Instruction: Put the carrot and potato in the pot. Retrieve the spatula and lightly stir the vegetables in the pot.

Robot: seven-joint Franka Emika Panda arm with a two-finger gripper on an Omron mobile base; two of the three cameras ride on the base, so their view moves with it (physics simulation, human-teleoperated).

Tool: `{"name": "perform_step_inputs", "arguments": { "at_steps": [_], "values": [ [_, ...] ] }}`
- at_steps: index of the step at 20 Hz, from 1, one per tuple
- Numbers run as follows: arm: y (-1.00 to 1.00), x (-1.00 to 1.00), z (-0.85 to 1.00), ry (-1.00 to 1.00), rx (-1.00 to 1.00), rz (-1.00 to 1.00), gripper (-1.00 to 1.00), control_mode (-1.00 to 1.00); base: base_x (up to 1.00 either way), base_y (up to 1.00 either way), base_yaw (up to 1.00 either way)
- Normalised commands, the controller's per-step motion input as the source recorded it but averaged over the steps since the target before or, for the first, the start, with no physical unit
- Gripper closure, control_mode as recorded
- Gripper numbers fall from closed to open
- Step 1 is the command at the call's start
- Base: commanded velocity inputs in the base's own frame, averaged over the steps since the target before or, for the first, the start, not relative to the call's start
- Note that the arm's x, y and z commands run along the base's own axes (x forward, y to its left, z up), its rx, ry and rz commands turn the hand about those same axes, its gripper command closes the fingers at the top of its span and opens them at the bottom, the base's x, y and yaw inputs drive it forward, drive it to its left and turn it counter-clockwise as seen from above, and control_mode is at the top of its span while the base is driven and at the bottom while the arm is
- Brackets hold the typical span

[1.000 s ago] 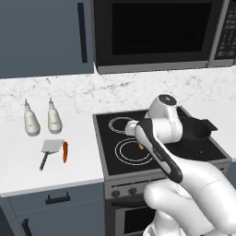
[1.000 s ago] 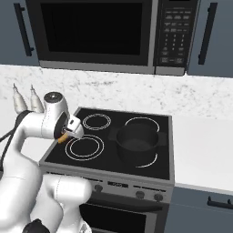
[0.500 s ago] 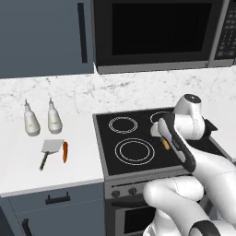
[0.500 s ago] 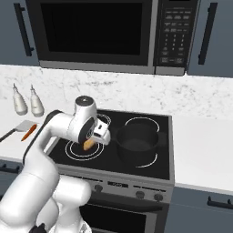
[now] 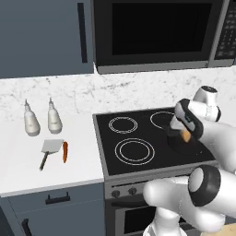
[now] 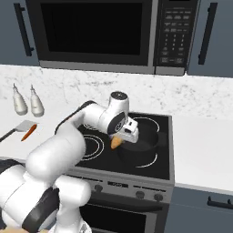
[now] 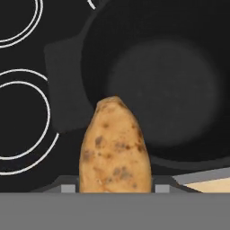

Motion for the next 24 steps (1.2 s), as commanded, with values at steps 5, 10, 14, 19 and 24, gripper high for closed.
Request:
{"name": "perform_step_inputs", "arguments": {
  "at_steps": [5, 10, 14, 19, 24],
  "values": [
    [-0.65, 0.61, 0.00, 0.00, -0.02, 0.00, 1.00, -1.00, 0.00, 0.00, 0.00],
    [-0.45, 0.50, -0.09, 0.00, -0.06, 0.00, 1.00, -1.00, 0.00, 0.00, 0.00],
    [-0.06, 0.40, -0.63, 0.00, -0.09, 0.00, 1.00, -1.00, 0.00, 0.00, 0.00],
    [0.00, 0.19, -0.56, 0.00, -0.04, 0.00, 1.00, -1.00, 0.00, 0.00, 0.00],
    [0.00, 0.11, -0.32, 0.00, 0.00, 0.00, 1.00, -1.00, 0.00, 0.00, 0.00]
  ]
}}
